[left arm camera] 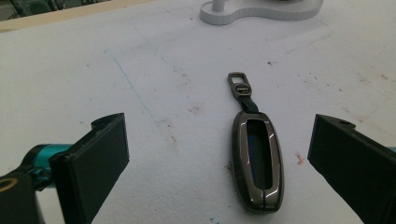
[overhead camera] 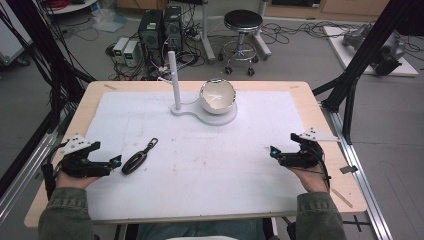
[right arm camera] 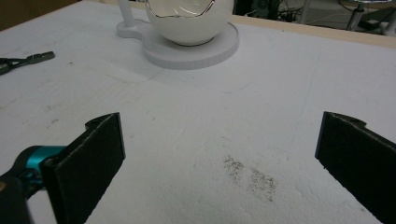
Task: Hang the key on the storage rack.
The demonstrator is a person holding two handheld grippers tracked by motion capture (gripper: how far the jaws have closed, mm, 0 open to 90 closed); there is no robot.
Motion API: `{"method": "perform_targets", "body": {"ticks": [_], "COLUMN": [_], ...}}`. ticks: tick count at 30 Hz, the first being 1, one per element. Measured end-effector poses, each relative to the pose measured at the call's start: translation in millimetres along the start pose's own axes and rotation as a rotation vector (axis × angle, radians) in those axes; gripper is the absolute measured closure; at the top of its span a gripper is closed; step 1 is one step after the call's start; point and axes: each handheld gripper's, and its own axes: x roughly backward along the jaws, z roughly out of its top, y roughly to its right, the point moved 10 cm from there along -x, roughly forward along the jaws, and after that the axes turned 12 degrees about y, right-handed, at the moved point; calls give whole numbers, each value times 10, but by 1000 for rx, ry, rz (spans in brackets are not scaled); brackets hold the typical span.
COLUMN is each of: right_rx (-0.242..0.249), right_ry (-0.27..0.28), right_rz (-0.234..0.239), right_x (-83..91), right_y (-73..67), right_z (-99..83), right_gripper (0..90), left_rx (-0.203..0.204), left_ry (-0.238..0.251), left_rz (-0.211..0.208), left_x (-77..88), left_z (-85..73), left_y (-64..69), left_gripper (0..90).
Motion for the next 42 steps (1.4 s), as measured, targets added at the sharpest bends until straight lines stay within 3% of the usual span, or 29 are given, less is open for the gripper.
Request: {"method": "perform_targets", "body": {"ticks": [17,24,31,42], "right_rx": [0,-2,0,-4], "right_ry": [-21,-31,-45,-53], "right_rz": [1,5,-2,-2], "right_x": [-23,-53,-65,-63], "right_y": [-21,-39,-37,-22], "right_z": [-52,-71,-88,-102], "right_gripper": [6,5,5,6], "left_rx": [9,-17,-8,-71], "left_ry": [-21,-64,-103,-164], "left_rz": [-13,-31,-28,-41], "left_x": [-52,-136,-240,-450], "left_z": [-16,-39,-76,36], "left_y": [18,79,64,109], "left_gripper": [57,57,57,57]}}
